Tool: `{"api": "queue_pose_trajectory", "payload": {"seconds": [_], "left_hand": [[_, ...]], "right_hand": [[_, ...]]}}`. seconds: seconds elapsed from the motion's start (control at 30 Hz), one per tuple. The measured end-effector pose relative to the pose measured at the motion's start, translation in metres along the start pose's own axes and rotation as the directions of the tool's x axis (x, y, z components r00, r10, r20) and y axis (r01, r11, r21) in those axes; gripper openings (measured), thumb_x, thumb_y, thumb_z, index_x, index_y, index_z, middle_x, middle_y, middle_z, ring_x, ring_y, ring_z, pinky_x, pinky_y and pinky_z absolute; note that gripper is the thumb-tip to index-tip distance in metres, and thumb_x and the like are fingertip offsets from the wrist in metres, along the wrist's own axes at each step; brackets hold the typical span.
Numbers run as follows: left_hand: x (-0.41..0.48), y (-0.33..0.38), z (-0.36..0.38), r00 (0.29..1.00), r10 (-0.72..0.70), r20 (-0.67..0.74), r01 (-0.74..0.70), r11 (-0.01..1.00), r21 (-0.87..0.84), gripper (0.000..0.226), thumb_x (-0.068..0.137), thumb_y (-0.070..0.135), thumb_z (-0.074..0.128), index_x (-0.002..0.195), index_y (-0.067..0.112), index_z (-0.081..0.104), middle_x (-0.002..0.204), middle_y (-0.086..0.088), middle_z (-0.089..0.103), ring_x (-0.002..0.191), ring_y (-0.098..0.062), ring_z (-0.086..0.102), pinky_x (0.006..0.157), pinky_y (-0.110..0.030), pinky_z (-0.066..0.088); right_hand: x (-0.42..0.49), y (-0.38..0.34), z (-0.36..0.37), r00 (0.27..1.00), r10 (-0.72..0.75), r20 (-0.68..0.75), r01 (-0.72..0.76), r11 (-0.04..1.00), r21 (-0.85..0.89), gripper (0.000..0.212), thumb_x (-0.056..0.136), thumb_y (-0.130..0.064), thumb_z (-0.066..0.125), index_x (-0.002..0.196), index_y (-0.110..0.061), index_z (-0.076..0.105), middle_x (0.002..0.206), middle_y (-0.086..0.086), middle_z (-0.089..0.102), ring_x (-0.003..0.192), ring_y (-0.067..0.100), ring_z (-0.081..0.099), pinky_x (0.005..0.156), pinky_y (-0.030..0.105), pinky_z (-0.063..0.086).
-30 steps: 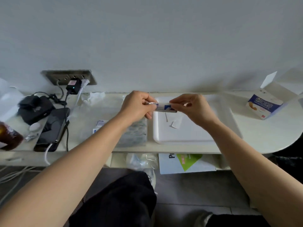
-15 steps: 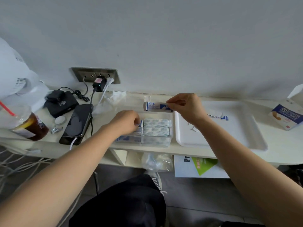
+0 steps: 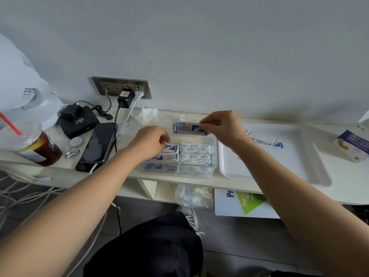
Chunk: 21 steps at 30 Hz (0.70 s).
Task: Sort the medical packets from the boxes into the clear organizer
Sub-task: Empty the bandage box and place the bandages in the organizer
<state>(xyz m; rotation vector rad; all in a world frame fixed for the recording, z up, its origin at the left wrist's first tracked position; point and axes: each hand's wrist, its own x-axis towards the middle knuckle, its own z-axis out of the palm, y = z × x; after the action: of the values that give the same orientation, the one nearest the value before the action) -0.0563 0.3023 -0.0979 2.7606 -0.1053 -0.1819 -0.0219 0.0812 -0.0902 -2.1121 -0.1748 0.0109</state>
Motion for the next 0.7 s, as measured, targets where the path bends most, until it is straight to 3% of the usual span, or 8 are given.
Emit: {"api": "queue_pose_trajectory", "payload": {"seconds": [0.07,0.17,0.3,0.57,0.63,0.7], "left_hand": [[-0.003,0.002,-0.004,1.0,-0.007,0.027,0.008,1.0,-0.002,0.023,0.086,0.004,0.059,0.091,0.019,0.075,0.092,0.004,0.069,0.081,-0.01,0.059,0.073,-0.019,0.041],[-0.005,0.007,0.001,0.983,-0.012,0.184,0.006,0.999,0.033,0.026,0.086,0.003,0.057,0.087,0.02,0.076,0.091,0.004,0.071,0.08,-0.01,0.062,0.069,-0.019,0.045],[-0.002,0.011,0.005,0.952,-0.041,0.302,0.023,0.998,0.065,0.029,0.089,0.007,0.051,0.091,0.021,0.076,0.098,0.001,0.072,0.092,-0.015,0.065,0.087,-0.032,0.052],[-0.005,0.009,0.001,0.922,-0.038,0.385,0.006,0.996,0.083,0.029,0.092,0.011,0.047,0.101,0.02,0.072,0.105,0.0,0.071,0.096,-0.016,0.064,0.09,-0.033,0.05],[-0.006,0.01,-0.005,0.942,-0.029,0.333,0.003,0.997,0.079,0.027,0.092,0.011,0.048,0.1,0.019,0.072,0.104,0.001,0.071,0.088,-0.014,0.063,0.081,-0.029,0.051],[-0.007,0.01,-0.015,0.974,-0.033,0.222,0.016,0.997,0.078,0.026,0.093,0.011,0.049,0.099,0.017,0.073,0.098,0.002,0.072,0.066,-0.008,0.057,0.061,-0.022,0.046]], "right_hand": [[0.001,-0.001,0.003,1.0,0.01,-0.006,-0.01,1.0,-0.004,0.006,0.082,-0.011,0.072,0.087,-0.011,0.074,0.085,0.005,0.074,0.079,0.014,0.07,0.077,0.029,0.058],[0.0,-0.002,0.006,1.0,0.027,0.009,-0.027,1.0,0.008,0.005,0.083,-0.011,0.071,0.087,-0.011,0.074,0.086,0.006,0.074,0.081,0.015,0.069,0.077,0.032,0.058],[-0.004,-0.003,0.007,0.999,0.039,0.031,-0.04,0.999,0.017,0.004,0.083,-0.011,0.071,0.086,-0.013,0.073,0.085,0.006,0.073,0.079,0.015,0.069,0.076,0.028,0.057],[-0.001,-0.002,0.01,0.997,0.053,0.057,-0.054,0.998,0.019,0.004,0.082,-0.012,0.072,0.082,-0.016,0.072,0.082,0.005,0.073,0.08,0.016,0.07,0.077,0.031,0.058],[0.0,-0.005,0.013,0.997,0.053,0.062,-0.054,0.999,0.006,0.004,0.082,-0.012,0.072,0.082,-0.016,0.073,0.082,0.005,0.074,0.079,0.017,0.069,0.076,0.032,0.058],[0.002,-0.008,0.018,0.996,0.059,0.067,-0.059,0.998,-0.008,0.005,0.082,-0.012,0.071,0.081,-0.016,0.073,0.082,0.005,0.074,0.08,0.018,0.069,0.075,0.033,0.058]]}}
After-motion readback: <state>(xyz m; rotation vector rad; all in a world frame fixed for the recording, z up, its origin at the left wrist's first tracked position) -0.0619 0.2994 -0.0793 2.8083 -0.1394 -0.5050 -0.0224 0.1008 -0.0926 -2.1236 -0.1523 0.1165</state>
